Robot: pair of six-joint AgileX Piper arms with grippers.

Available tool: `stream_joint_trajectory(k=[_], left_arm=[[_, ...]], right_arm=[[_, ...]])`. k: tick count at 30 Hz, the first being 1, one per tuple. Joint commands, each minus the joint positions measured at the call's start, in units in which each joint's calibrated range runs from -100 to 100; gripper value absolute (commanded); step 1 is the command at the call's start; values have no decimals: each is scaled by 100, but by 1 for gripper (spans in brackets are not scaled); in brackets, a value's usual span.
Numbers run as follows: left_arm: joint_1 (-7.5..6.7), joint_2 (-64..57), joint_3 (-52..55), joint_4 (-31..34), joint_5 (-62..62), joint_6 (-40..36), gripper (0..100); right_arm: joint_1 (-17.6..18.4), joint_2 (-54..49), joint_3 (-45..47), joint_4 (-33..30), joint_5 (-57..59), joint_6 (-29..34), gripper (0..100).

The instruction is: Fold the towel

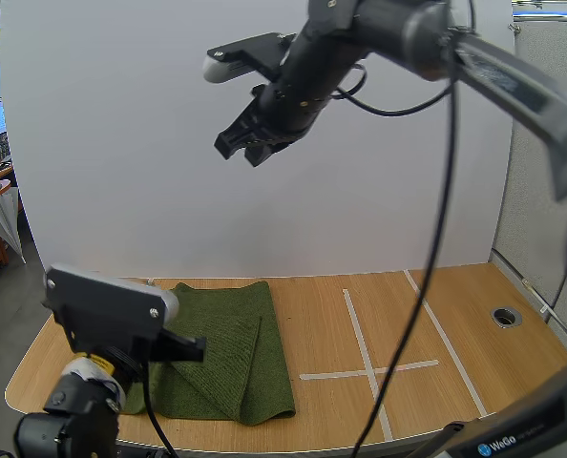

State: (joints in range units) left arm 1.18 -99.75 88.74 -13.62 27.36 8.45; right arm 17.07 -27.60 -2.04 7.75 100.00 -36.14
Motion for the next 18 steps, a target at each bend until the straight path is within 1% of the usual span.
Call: stream_joint_trajectory(k=[1, 4, 8, 9, 13, 15, 18], left_arm=[[13, -25, -780, 244, 29, 107, 0], [13, -25, -1070, 244, 575, 107, 0], [13, -25, -1437, 219, 1739, 107, 0], [13, -25, -1544, 197, 2205, 107, 0], [13, -25, -1689, 187, 2882, 201, 0], [13, 107, -1714, 121, 3225, 477, 0], [13, 651, -1729, -12, 4058, 1147, 0]], right_arm=[[-47, -1407, 559, -5, 0, 350, 0], [-47, -1914, 766, -53, 0, 370, 0], [-47, -2569, 1098, -207, 0, 381, 0], [-47, -2766, 1209, -263, 0, 419, 0], [-47, -3344, 1638, -292, 0, 497, 0], [-82, -3603, 1870, -292, 0, 521, 0], [-153, -3876, 2118, -292, 0, 521, 0]])
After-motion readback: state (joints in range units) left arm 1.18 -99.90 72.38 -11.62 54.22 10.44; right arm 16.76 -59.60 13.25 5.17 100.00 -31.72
